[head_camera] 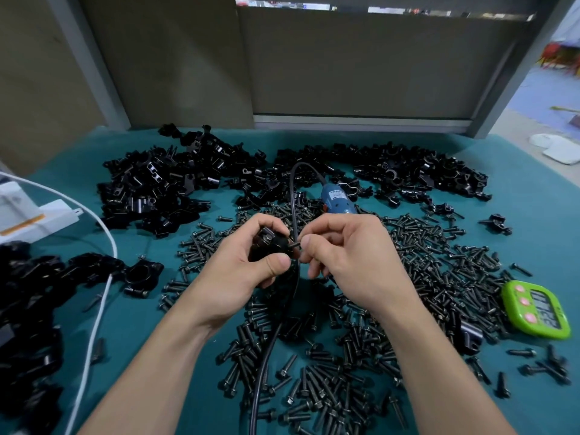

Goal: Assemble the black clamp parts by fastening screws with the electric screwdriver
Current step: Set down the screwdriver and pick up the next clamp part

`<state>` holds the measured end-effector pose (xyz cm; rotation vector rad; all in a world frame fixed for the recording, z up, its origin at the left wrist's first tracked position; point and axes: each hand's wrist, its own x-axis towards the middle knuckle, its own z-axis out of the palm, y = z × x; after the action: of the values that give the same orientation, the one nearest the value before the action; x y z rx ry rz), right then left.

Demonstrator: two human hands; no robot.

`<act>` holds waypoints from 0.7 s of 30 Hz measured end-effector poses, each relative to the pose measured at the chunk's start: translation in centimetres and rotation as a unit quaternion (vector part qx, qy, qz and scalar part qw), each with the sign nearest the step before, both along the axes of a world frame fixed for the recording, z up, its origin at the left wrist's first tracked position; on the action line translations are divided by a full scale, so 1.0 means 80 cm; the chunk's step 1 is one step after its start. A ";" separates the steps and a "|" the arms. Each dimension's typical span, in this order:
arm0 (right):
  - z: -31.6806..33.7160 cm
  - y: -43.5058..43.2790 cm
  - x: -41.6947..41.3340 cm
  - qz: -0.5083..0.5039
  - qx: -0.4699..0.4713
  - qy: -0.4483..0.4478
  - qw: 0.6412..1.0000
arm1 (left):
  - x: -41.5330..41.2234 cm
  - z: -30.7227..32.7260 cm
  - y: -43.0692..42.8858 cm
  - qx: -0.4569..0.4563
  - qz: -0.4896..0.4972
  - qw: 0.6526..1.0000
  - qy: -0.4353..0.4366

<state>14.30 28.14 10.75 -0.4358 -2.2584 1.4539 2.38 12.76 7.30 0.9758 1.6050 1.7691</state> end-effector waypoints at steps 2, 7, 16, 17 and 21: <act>0.000 0.000 0.002 -0.011 0.048 -0.010 0.999 | 0.001 0.000 0.000 -0.004 0.003 1.000 0.004; -0.002 -0.011 -0.001 -0.036 0.124 -0.046 0.991 | 0.002 -0.002 0.001 -0.018 -0.008 1.000 0.023; -0.012 -0.020 -0.009 -0.081 0.170 -0.106 0.976 | 0.003 -0.005 0.004 -0.026 0.011 0.999 0.033; -0.010 -0.018 -0.007 -0.073 0.162 -0.092 0.980 | 0.002 -0.005 0.004 -0.025 0.012 0.999 0.032; -0.003 -0.007 -0.002 -0.018 0.151 -0.058 0.987 | -0.002 -0.006 0.003 -0.032 0.017 0.999 0.027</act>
<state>14.13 27.57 10.51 -0.4720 -2.4963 1.0687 2.25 12.99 6.80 0.9802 1.7097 1.7166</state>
